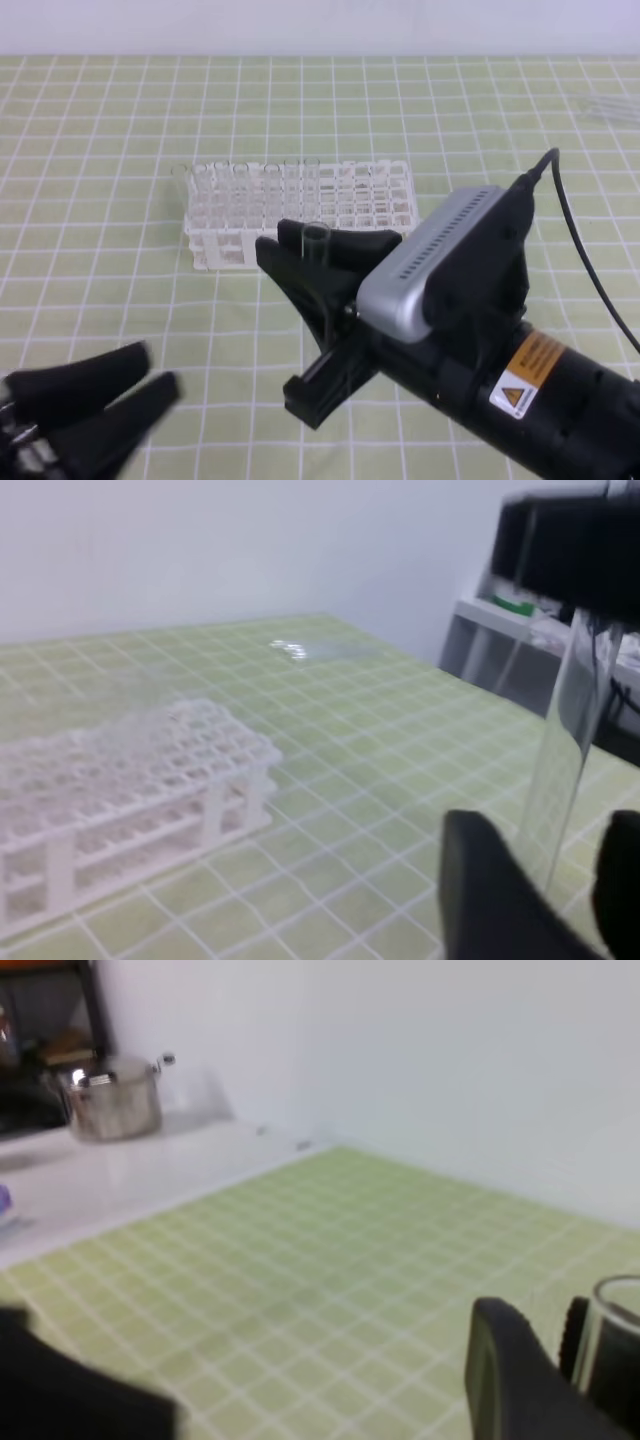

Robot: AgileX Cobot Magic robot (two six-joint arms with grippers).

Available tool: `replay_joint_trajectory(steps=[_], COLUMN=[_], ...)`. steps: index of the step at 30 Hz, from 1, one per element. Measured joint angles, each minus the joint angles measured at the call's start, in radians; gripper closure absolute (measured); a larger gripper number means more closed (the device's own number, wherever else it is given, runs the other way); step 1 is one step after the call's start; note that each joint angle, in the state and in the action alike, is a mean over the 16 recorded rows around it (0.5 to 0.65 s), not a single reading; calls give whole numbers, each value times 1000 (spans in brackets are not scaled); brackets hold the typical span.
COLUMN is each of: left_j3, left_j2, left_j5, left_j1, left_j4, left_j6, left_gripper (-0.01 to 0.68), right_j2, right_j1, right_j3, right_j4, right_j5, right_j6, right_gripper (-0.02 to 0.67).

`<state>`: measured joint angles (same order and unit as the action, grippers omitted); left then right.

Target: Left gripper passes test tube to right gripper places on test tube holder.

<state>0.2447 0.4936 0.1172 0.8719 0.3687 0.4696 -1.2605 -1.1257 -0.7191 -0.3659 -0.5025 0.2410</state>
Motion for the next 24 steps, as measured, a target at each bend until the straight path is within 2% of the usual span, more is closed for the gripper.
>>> replay_joint_trajectory(steps=[7, 11, 24], left_j3=[-4, -31, -227], left_j2=[-257, -369, -469], left_j5=[-245, -306, -211], left_j1=[0, -1, -1], left_j4=[-16, -36, -91], left_j6=[26, 28, 41], left_gripper=[601, 664, 673], right_j2=[10, 10, 10], right_j1=[0, 0, 6], right_j3=[0, 0, 0], right_j4=[-39, -43, -76], right_j5=[38, 53, 57], right_j6=[31, 38, 87], right_gripper=[562, 562, 562])
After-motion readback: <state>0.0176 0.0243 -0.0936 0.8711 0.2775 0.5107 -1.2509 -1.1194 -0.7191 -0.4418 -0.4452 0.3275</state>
